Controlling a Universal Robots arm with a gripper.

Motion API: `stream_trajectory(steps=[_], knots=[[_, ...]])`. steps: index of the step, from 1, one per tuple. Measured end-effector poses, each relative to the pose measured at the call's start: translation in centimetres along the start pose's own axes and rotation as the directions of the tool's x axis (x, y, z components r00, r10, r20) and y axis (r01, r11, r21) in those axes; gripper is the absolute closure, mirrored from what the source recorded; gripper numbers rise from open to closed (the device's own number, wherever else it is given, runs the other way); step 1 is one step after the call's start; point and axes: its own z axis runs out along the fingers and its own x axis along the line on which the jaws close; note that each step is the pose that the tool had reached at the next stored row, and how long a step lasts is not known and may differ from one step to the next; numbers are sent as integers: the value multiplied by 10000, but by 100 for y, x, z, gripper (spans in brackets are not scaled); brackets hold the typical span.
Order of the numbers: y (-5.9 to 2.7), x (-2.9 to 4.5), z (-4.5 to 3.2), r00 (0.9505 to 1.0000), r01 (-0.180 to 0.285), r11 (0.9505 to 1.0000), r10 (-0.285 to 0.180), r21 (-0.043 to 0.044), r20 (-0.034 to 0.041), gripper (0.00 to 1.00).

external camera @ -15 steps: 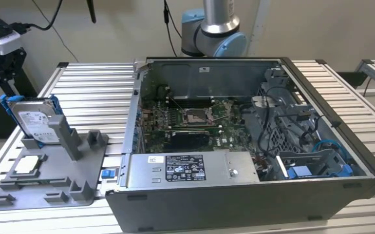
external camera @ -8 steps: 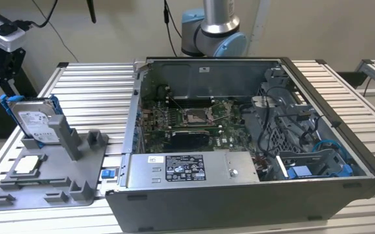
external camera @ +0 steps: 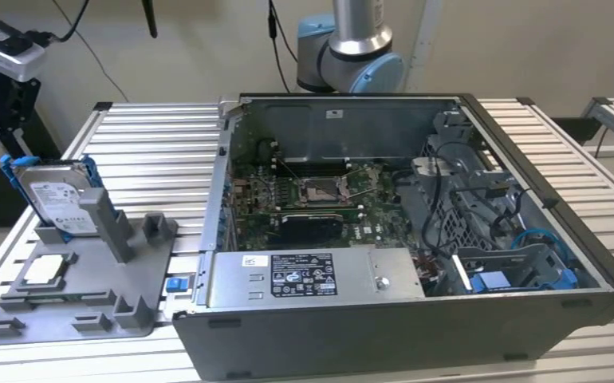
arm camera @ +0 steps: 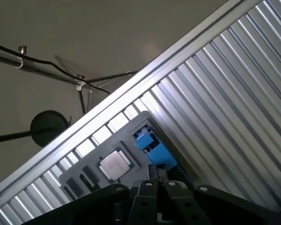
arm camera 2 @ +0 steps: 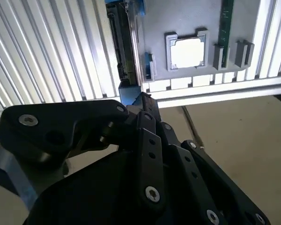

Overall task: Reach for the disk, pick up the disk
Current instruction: 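Pick up the disk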

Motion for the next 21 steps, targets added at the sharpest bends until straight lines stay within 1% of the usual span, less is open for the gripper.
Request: stream_trajectory(steps=[3,5,7,10,12,16,21], knots=[[0,0,0,9985,550,9985,-550,0,-20,100],[0,0,0,9958,914,9958,-914,-1,-34,100],[0,0,0,9919,1270,9919,-1270,-3,-48,100],[0,0,0,9836,1804,9836,-1804,-3,-66,100],[0,0,0,9763,2161,9764,-2161,3,-76,100],[0,0,-1,9581,2863,9581,-2863,49,-81,100],[0,0,0,9286,3712,9285,-3711,137,-80,100]])
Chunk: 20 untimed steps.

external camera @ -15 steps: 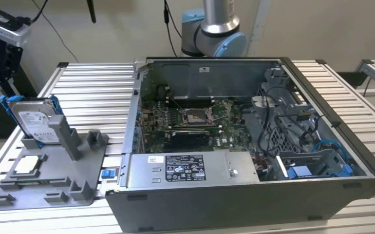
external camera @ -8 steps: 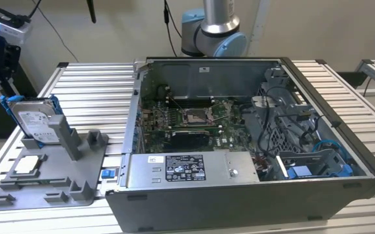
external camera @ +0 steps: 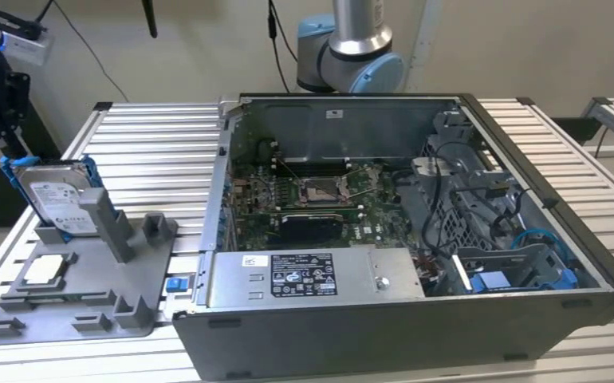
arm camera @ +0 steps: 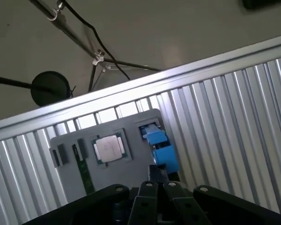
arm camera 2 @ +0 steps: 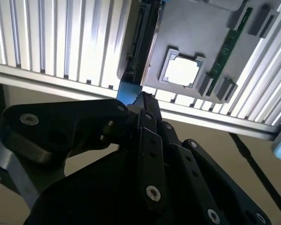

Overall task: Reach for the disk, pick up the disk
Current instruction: 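Pick up the disk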

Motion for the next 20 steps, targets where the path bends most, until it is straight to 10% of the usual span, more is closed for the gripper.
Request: stream_trajectory(steps=[5,12,20], knots=[[5,-21,5,9982,593,9981,-593,169,32,100],[36,-75,10,9937,1119,9936,-1119,172,17,100],[67,-67,22,9765,2153,9764,-2153,164,-3,100]])
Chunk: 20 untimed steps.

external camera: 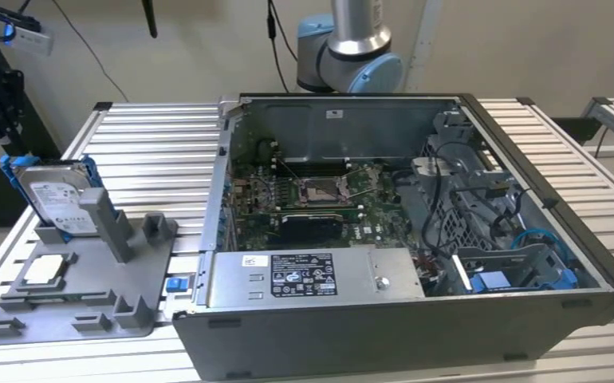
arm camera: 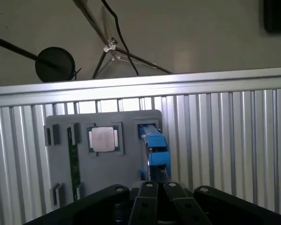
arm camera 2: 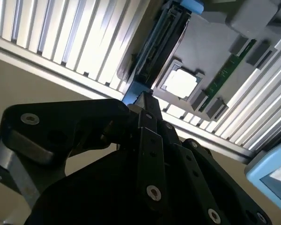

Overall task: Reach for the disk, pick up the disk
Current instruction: 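Pick up the disk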

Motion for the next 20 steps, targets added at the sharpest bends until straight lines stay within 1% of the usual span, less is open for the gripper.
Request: stream_trajectory(steps=[6,7,20], knots=[[1,0,0,10000,40,10000,-40,-2,-1,100],[1,0,0,10000,45,10000,-45,-1,0,0],[1,0,0,9999,101,9999,-101,-2,-1,0]])
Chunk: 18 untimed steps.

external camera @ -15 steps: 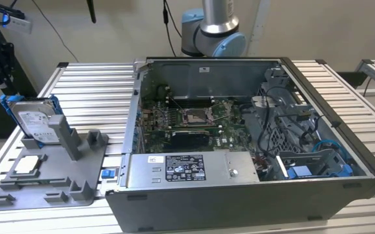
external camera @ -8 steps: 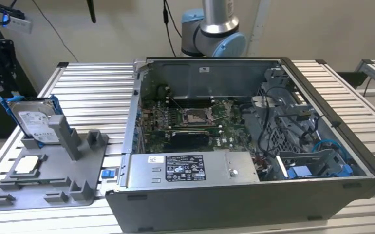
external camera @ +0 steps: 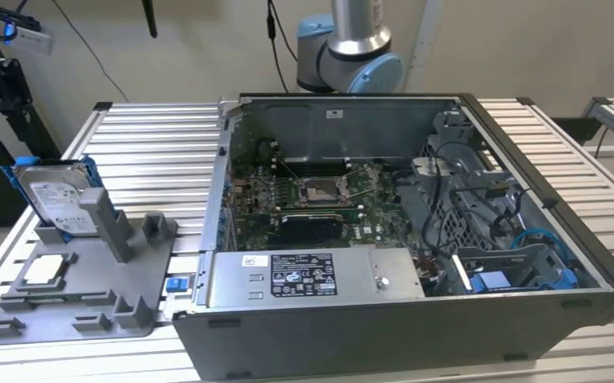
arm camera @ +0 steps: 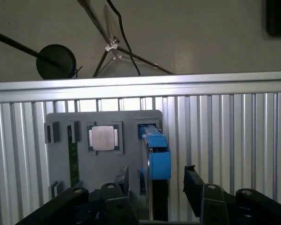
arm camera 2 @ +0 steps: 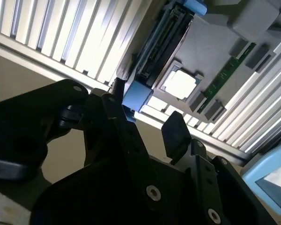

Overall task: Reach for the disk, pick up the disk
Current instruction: 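Pick up the disk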

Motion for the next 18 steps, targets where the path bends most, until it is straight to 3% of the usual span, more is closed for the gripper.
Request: stream_trajectory(steps=[5,9,15,18], knots=[[-27,-2,3,10000,9,10000,-9,-22,-1,0],[-30,-1,74,10000,36,10000,-36,-24,-1,0],[-17,0,183,9976,697,9976,-697,-19,-2,0],[-3,3,238,9970,773,9970,-773,-6,-4,0]])
